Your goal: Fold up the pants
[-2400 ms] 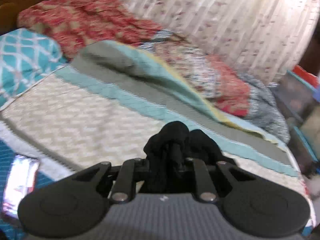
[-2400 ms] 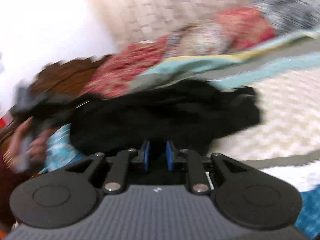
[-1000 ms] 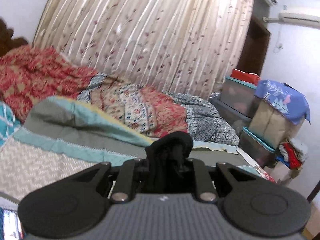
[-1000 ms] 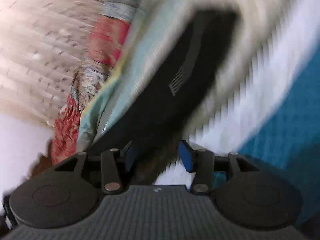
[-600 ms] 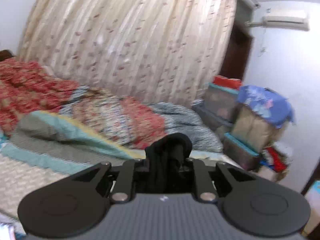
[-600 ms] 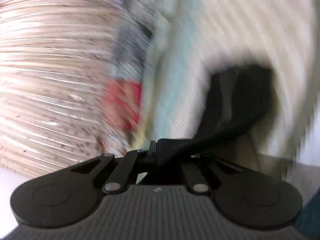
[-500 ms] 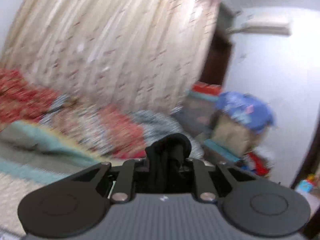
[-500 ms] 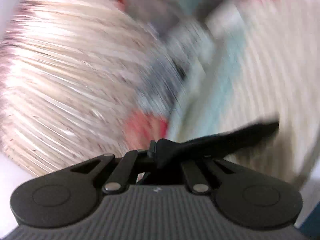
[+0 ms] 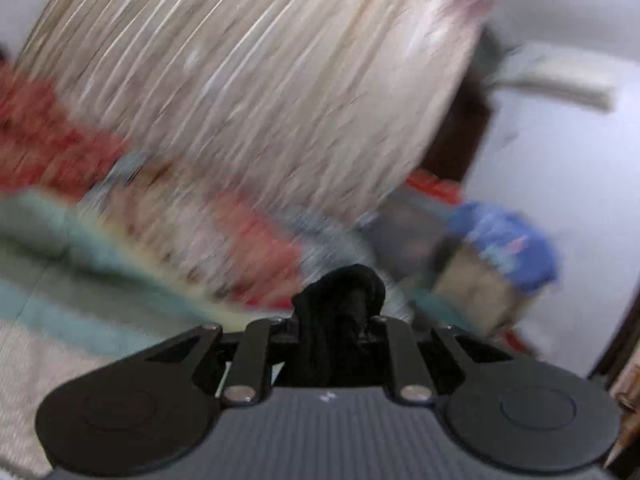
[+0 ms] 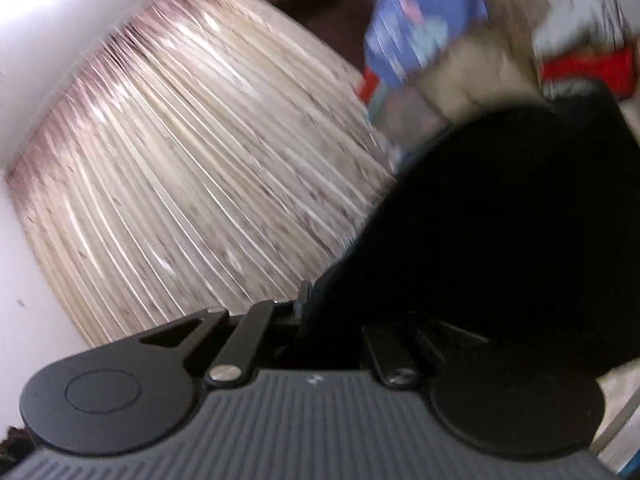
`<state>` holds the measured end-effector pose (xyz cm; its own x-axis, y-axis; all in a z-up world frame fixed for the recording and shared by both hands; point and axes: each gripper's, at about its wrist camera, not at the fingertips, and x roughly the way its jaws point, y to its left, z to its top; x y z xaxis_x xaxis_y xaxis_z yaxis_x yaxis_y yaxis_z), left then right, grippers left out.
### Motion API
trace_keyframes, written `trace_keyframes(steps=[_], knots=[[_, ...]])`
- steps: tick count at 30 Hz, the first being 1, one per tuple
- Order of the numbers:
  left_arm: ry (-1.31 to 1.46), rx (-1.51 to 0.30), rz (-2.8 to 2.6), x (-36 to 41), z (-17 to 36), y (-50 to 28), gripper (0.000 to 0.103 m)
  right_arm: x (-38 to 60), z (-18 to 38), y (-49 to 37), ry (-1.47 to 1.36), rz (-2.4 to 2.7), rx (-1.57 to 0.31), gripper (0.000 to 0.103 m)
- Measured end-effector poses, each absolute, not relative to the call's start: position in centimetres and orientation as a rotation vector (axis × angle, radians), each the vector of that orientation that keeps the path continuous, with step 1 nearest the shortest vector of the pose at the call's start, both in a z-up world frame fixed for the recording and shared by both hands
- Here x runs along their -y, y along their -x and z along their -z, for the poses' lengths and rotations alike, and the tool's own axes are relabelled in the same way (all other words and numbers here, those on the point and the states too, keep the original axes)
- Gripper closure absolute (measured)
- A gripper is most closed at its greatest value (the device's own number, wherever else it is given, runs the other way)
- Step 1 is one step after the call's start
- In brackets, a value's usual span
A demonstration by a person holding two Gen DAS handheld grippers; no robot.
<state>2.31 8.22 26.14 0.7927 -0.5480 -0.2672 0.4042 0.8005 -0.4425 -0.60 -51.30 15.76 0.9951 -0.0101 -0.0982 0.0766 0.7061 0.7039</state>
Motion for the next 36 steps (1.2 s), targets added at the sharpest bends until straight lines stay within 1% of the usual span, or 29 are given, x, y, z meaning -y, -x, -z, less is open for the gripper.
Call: trace_keyframes(steps=[2,5,7,8,9,10,11,12,13,15,17,21,23,24,25,26,28,29,30,31,32,33,36], knots=[[0.37,-0.473,0.464,-8.8,-22.9,-6.1,0.088,50.5,-13.4,-2.6,-0.771,0.074,-0.164,0.098],[0.372,-0.539,0.38,-9.9,-19.9,-10.5,0.088,49.3,-10.2,-9.5,-0.791,0.089,-0.291,0.098],[0.363,-0.538,0.306,-10.7,-19.0,-13.5,0.087,47.5,-9.9,-13.6,-0.785,0.09,-0.349,0.098],[0.363,-0.531,0.263,-11.4,-18.7,-14.4,0.084,46.7,-9.8,-15.9,-0.77,0.077,-0.37,0.094],[0.368,-0.537,0.213,-11.6,-18.0,-15.7,0.083,45.2,-10.1,-17.2,-0.745,0.052,-0.39,0.093],[0.376,-0.563,0.151,-12.0,-17.1,-17.1,0.065,44.0,-9.4,-18.8,-0.715,0.034,-0.428,0.086],[0.381,-0.599,0.074,-12.3,-15.9,-17.8,0.048,43.2,-8.6,-19.9,-0.716,0.029,-0.478,0.061],[0.394,-0.632,0.013,-12.8,-14.7,-17.8,0.046,42.4,-7.7,-20.3,-0.739,0.043,-0.53,0.048],[0.417,-0.66,0.01,-13.4,-13.7,-17.5,0.046,41.4,-6.9,-19.4,-0.744,0.028,-0.559,0.046],[0.463,-0.697,0.069,-14.6,-12.0,-15.4,0.045,39.1,-5.5,-17.7,-0.693,-0.091,-0.603,0.049],[0.513,-0.749,0.092,-15.8,-9.9,-12.5,0.033,36.5,-3.5,-14.8,-0.603,-0.213,-0.67,0.052],[0.669,-0.858,0.205,-16.9,-6.8,-6.5,0.024,31.2,-0.3,-11.5,-0.47,-0.361,-0.786,0.051],[0.72,-0.901,0.263,-16.1,-5.8,-4.0,0.011,29.2,0.5,-11.8,-0.471,-0.383,-0.814,0.051],[0.73,-0.911,0.294,-15.5,-5.6,-2.8,0.009,28.2,0.9,-12.3,-0.487,-0.377,-0.832,0.051],[0.742,-0.917,0.323,-14.9,-5.3,-1.8,0.005,27.3,1.6,-12.7,-0.506,-0.375,-0.853,0.051],[0.751,-0.93,0.349,-14.0,-5.0,-1.1,0.0,26.4,2.2,-13.2,-0.518,-0.365,-0.874,0.054],[0.714,-0.973,0.387,-11.9,-4.3,-0.4,0.001,24.9,1.9,-13.0,-0.525,-0.323,-0.886,0.069],[0.672,-0.983,0.385,-10.9,-4.1,-0.4,0.011,24.6,1.7,-12.8,-0.526,-0.31,-0.871,0.072],[0.609,-0.999,0.371,-10.0,-3.9,-0.4,0.023,24.5,1.0,-12.2,-0.537,-0.302,-0.86,0.073],[0.564,-1.022,0.36,-9.6,-3.9,-0.4,0.06,24.8,0.2,-11.6,-0.55,-0.297,-0.838,0.074],[0.545,-1.044,0.346,-9.5,-3.8,-0.7,0.085,25.5,-1.0,-10.8,-0.555,-0.299,-0.797,0.075],[0.568,-1.049,0.341,-10.0,-3.8,-0.7,0.091,26.2,-2.2,-10.1,-0.557,-0.296,-0.755,0.075],[0.656,-1.001,0.339,-12.3,-5.0,0.0,0.091,31.6,-6.8,-6.5,-0.585,-0.203,-0.591,0.075]])
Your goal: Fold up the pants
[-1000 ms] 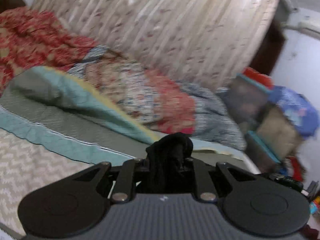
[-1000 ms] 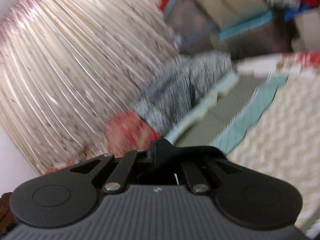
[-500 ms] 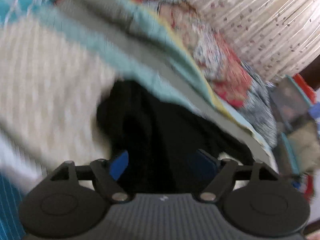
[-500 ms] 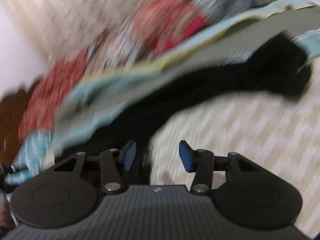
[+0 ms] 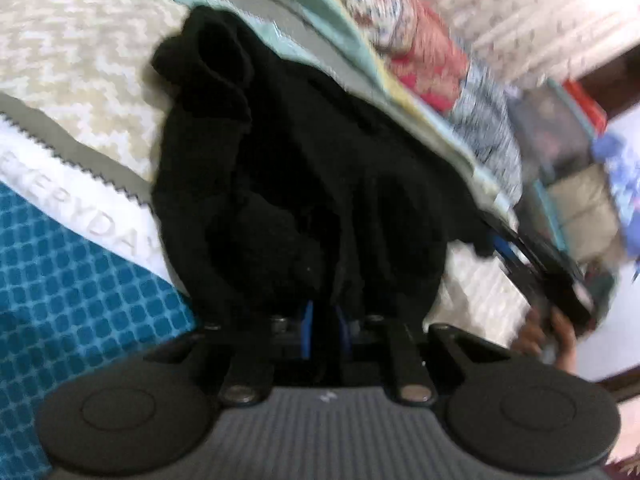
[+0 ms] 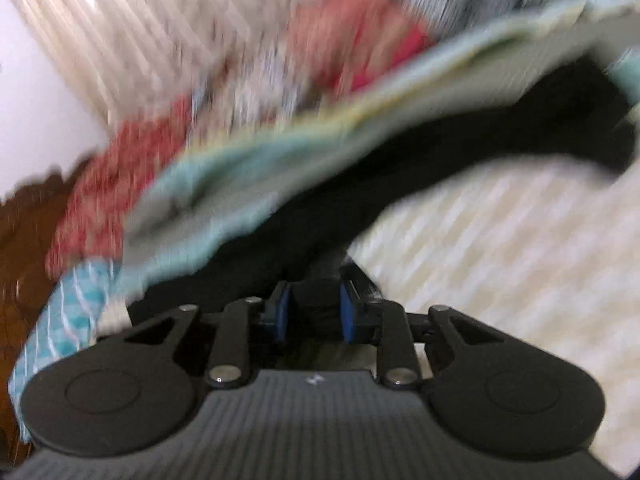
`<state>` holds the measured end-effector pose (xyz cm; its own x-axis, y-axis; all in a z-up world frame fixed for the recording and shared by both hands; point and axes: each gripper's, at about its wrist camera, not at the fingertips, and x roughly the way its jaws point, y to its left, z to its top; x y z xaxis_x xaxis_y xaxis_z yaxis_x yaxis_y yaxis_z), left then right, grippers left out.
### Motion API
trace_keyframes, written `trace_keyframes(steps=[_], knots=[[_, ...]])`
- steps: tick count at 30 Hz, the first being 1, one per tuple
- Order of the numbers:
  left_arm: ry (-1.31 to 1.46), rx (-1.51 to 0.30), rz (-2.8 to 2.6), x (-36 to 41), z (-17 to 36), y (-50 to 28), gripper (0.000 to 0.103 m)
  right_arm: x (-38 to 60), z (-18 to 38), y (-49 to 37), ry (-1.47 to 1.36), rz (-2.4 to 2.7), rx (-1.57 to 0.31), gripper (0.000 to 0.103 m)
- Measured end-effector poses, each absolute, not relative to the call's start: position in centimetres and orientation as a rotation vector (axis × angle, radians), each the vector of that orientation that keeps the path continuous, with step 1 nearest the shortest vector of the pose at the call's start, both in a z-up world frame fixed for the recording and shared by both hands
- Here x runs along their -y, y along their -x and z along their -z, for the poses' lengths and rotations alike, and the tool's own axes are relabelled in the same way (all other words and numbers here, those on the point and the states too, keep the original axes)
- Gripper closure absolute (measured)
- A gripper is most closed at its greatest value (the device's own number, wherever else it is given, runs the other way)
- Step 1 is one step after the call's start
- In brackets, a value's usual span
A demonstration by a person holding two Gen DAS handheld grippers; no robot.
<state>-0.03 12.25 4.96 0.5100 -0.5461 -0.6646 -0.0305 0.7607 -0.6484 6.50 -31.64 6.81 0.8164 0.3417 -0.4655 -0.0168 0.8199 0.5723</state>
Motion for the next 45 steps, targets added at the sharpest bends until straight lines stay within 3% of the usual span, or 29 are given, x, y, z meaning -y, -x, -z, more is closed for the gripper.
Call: trace_keyframes(steps=[4,6,7,8,10,12,13,14,16,18,19,20,23,29,32,36,39,41,44,45], knots=[[0.679,-0.949,0.374,-14.1,-6.3,2.0,0.089,42.5,-12.3,0.3,-0.585,0.091,-0.314,0.075],[0.642,-0.939,0.357,-14.2,-6.7,3.0,0.069,46.6,-13.9,3.5,-0.55,0.256,-0.23,0.075],[0.613,-0.929,0.322,-14.3,-6.9,3.4,0.048,48.5,-14.3,5.1,-0.546,0.335,-0.206,0.075],[0.589,-0.912,0.295,-14.0,-7.1,3.5,0.042,50.4,-14.4,6.8,-0.556,0.408,-0.192,0.075],[0.547,-0.9,0.272,-13.6,-7.6,2.9,0.042,52.4,-13.7,8.7,-0.532,0.547,-0.199,0.074],[0.514,-0.889,0.267,-13.1,-8.0,2.3,0.027,53.3,-11.9,9.8,-0.503,0.724,-0.242,0.069],[0.474,-0.881,0.261,-12.6,-8.2,1.6,0.013,53.6,-10.9,10.5,-0.533,0.791,-0.264,0.063],[0.433,-0.882,0.252,-11.9,-8.2,1.0,0.012,53.9,-9.9,11.3,-0.594,0.803,-0.27,0.055],[0.35,-0.922,0.214,-10.6,-7.3,-1.0,0.02,53.3,-8.3,12.9,-0.71,0.761,-0.248,0.054],[0.325,-0.979,0.224,-9.7,-6.0,-2.6,0.046,51.4,-7.6,13.1,-0.719,0.703,-0.277,0.054],[0.314,-1.01,0.216,-9.4,-5.3,-3.1,0.066,50.0,-7.1,12.8,-0.709,0.652,-0.306,0.054],[0.307,-1.033,0.199,-9.2,-4.8,-3.4,0.075,49.0,-6.9,12.5,-0.706,0.612,-0.334,0.053],[0.369,-0.975,0.2,-10.5,-6.0,-2.4,0.083,45.5,-6.0,11.3,-0.709,0.479,-0.42,0.052],[0.4,-0.636,0.172,-17.4,-14.7,5.7,0.087,38.5,-3.9,7.4,-0.616,0.307,-0.581,0.051],[0.438,-0.616,0.063,-21.6,-14.8,9.3,0.091,37.5,-2.3,6.6,-0.675,0.288,-0.646,0.051],[0.368,-0.819,-0.187,-24.2,-10.5,10.6,0.079,36.6,-1.2,6.7,-0.69,0.302,-0.685,0.051],[0.501,-0.876,-0.147,-25.0,-8.2,11.6,0.073,36.5,-2.5,7.4,-0.683,0.286,-0.678,0.051],[0.581,-0.885,-0.077,-24.5,-7.7,11.7,0.044,36.5,-3.1,8.5,-0.694,0.311,-0.644,0.051],[0.638,-0.884,0.013,-23.1,-7.3,11.0,0.023,37.5,-3.1,10.4,-0.725,0.352,-0.6,0.051],[0.658,-0.886,0.04,-23.0,-6.8,10.3,0.02,38.2,-3.2,11.3,-0.733,0.369,-0.586,0.051]])
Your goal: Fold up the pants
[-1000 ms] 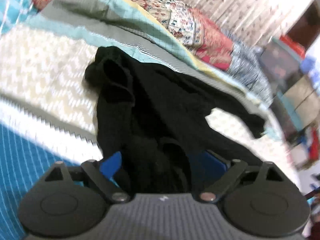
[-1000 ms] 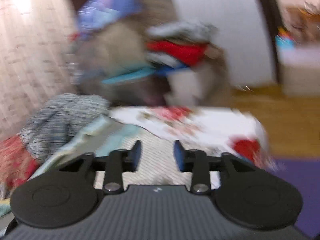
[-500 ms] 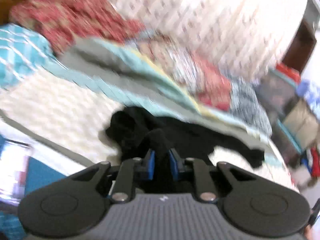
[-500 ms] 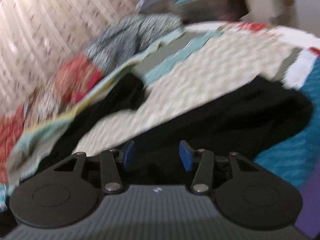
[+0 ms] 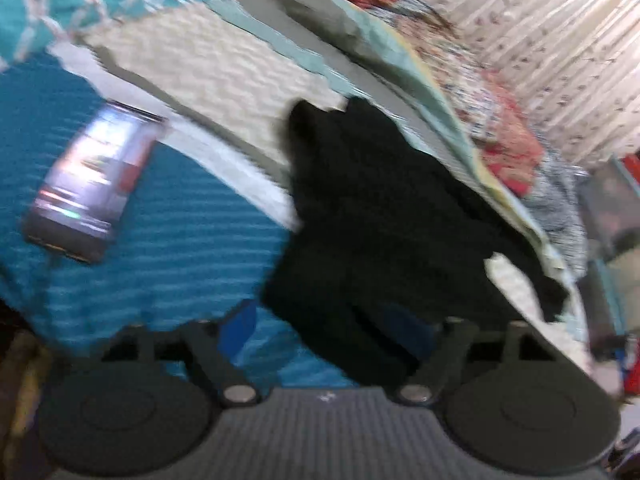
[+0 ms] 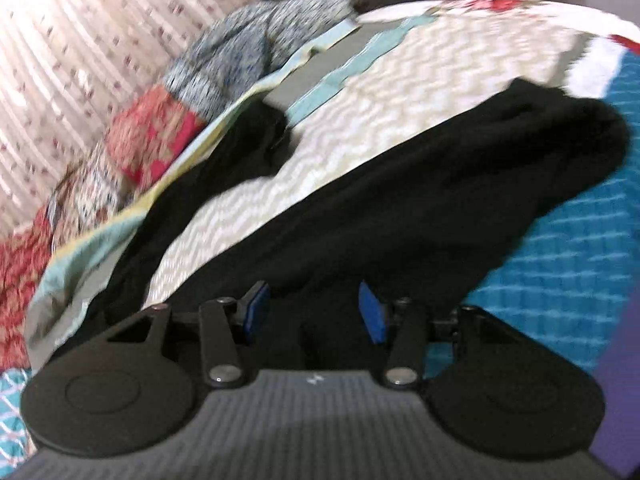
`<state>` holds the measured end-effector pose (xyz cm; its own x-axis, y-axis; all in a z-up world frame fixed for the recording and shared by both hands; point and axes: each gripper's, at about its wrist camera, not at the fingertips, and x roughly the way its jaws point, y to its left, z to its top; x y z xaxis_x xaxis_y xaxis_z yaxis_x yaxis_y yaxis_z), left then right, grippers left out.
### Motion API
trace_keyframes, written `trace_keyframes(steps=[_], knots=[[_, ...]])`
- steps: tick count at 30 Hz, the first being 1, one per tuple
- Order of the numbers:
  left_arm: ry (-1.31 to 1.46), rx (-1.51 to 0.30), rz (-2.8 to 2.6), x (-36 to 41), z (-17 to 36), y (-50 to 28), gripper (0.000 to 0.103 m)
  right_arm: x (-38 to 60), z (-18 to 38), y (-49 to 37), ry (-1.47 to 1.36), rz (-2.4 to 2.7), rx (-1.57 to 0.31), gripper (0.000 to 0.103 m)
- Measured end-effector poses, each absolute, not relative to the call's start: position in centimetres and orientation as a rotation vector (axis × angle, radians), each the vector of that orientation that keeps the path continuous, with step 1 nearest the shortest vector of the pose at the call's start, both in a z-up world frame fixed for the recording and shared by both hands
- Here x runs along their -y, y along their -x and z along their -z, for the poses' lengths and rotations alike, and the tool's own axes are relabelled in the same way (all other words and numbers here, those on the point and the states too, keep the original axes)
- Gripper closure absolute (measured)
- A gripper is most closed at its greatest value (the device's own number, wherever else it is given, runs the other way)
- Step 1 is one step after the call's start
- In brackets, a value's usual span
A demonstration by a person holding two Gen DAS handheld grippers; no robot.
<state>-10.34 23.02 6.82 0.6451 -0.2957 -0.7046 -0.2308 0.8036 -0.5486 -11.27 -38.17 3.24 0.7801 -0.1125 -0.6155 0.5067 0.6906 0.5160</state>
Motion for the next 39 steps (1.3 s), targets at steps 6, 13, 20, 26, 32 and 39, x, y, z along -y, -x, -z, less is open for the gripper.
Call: trace_keyframes(steps=[6,13,20,26,32,39], knots=[[0.814,-0.982,0.09,-21.5,-3.3,6.9,0.008,41.5,-2.7,16.5,-0.755,0.48,-0.527,0.051],[0.882,-0.983,0.012,-20.5,-1.2,5.1,0.01,46.2,-1.8,19.8,-0.838,0.579,-0.446,0.051],[0.934,-1.002,-0.03,-21.4,-2.3,4.4,0.087,52.3,0.0,18.7,-1.109,0.576,-0.344,0.049],[0.907,-0.93,-0.021,-21.9,-6.6,5.2,0.087,53.4,0.3,18.3,-1.265,0.522,-0.297,0.049],[0.919,-0.878,-0.018,-22.8,-8.8,5.1,0.087,55.7,0.7,16.5,-1.346,0.535,-0.302,0.056],[0.932,-0.863,-0.018,-23.3,-9.6,5.0,0.087,58.3,-5.9,13.0,-1.161,0.399,-0.204,0.093]])
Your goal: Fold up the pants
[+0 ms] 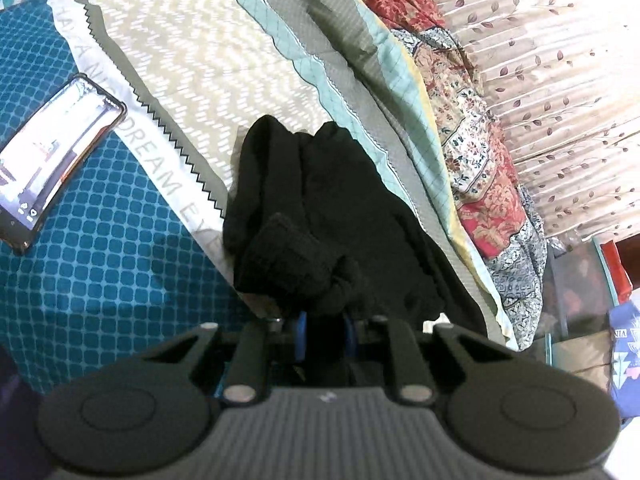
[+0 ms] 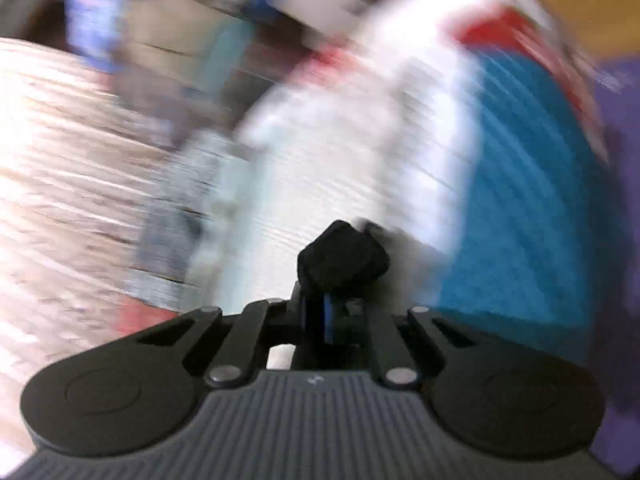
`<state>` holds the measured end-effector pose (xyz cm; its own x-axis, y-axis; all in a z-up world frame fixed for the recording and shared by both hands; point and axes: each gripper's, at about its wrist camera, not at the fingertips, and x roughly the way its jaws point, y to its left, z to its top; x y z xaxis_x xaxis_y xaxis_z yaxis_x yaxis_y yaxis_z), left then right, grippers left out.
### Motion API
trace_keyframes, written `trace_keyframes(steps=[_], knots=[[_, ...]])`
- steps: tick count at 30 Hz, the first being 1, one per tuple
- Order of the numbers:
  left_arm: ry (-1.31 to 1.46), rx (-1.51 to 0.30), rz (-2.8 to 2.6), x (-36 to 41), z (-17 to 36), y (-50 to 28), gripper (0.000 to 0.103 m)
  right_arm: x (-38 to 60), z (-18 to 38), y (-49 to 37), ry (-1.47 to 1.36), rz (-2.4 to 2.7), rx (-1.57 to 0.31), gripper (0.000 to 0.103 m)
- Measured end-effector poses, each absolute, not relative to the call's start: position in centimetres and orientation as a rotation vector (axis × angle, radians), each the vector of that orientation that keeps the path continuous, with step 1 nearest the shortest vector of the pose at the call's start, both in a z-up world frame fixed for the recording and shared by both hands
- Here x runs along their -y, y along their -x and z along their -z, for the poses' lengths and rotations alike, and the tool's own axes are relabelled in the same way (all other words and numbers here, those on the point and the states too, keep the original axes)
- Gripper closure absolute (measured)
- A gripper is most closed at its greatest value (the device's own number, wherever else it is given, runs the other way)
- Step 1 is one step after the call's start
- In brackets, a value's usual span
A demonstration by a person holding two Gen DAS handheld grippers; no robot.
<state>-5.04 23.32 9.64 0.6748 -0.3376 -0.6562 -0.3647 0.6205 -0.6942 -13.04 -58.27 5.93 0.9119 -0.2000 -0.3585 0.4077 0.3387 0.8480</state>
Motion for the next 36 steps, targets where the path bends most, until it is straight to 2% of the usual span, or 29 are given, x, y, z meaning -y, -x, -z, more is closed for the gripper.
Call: trace_keyframes(steps=[4,10,12,13,15,16,17,19,21,27,30,31,32,36], knots=[[0.927,-0.897,-0.034,-23.5,-8.3,5.7,0.087,58.8,-8.0,14.1,-1.074,0.379,-0.151,0.093],[0.898,-1.019,-0.1,-23.4,-4.6,7.1,0.087,59.3,-0.5,17.1,-1.177,0.485,-0.331,0.092],[0.872,-1.052,-0.119,-23.5,-3.8,7.3,0.086,58.9,1.1,18.2,-1.209,0.542,-0.383,0.087],[0.87,-1.064,-0.119,-23.6,-3.6,7.4,0.082,58.6,1.6,18.9,-1.23,0.54,-0.37,0.086],[0.867,-1.067,-0.115,-23.8,-3.9,7.7,0.076,58.1,1.3,20.3,-1.251,0.569,-0.335,0.074],[0.853,-1.055,-0.106,-23.8,-4.5,7.9,0.074,58.0,0.7,20.9,-1.235,0.611,-0.324,0.059],[0.833,-1.042,-0.104,-23.9,-5.1,8.1,0.065,57.6,-0.1,21.5,-1.205,0.67,-0.306,0.054],[0.769,-0.989,-0.129,-24.3,-6.7,8.9,0.056,56.6,-1.9,22.3,-1.119,0.769,-0.256,0.054],[0.728,-0.921,-0.15,-25.0,-8.3,9.8,0.055,56.1,-4.0,22.0,-0.997,0.786,-0.234,0.057],[0.701,-0.851,-0.178,-26.2,-9.9,6.7,0.046,52.9,-7.6,14.4,-0.913,0.453,-0.265,0.056],[0.627,-0.836,-0.156,-24.6,-9.5,3.0,0.033,49.9,-7.2,7.8,-0.926,0.299,-0.353,0.056],[0.576,-0.837,-0.163,-24.0,-9.1,1.2,0.022,48.8,-6.8,5.5,-0.919,0.265,-0.391,0.055],[0.541,-0.84,-0.172,-23.5,-8.7,-0.1,0.019,48.1,-6.4,3.5,-0.902,0.235,-0.424,0.054],[0.455,-0.855,-0.179,-22.7,-7.1,-6.2,0.017,45.6,-4.9,-4.5,-0.895,0.175,-0.538,0.052]])
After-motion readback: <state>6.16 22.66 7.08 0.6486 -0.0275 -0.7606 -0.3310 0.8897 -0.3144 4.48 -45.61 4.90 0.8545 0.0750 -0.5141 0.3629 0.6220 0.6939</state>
